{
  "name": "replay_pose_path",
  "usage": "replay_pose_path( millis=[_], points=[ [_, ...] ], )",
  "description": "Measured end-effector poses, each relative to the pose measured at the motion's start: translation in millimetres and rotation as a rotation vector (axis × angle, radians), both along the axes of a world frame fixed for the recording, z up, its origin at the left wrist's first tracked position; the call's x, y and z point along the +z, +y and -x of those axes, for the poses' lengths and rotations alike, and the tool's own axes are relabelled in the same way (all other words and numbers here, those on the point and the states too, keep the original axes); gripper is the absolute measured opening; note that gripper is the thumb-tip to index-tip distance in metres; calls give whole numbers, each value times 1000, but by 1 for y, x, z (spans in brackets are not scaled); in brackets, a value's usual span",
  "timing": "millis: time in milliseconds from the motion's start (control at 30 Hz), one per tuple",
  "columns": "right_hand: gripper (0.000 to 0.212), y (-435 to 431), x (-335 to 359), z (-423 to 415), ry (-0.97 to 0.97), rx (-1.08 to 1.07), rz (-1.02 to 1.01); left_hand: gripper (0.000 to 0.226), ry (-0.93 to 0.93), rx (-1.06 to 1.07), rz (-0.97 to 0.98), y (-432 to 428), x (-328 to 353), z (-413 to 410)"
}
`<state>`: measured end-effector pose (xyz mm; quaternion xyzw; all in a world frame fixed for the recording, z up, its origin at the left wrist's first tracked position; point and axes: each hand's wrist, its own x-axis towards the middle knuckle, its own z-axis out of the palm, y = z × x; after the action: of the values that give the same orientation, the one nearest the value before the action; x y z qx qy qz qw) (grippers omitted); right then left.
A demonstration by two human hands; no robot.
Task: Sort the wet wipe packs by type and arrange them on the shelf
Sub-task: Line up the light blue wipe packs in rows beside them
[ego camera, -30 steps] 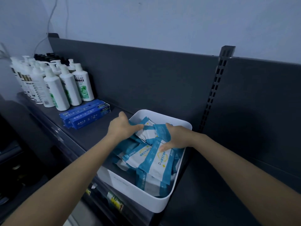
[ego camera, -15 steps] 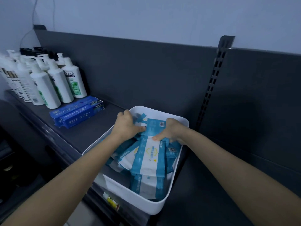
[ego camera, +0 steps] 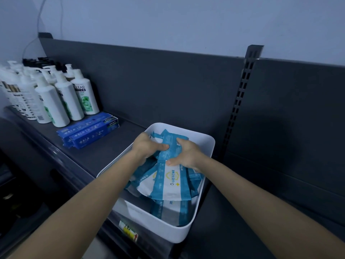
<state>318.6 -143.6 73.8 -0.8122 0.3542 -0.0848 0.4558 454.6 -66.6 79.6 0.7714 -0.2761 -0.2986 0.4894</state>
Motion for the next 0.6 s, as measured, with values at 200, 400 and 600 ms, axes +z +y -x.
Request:
replay_pose_path(
  millis=[200, 400, 600],
  points=[
    [76, 4, 0, 7, -34, 6, 65, 27, 270, 14, 11, 6, 4, -4],
    [76, 2, 4, 19, -86, -26, -1, 31, 224, -80, 137, -2, 3, 17],
    [76, -1, 8, 23, -64, 47, 95, 32, 116, 96, 263, 4, 0, 14]
  ],
)
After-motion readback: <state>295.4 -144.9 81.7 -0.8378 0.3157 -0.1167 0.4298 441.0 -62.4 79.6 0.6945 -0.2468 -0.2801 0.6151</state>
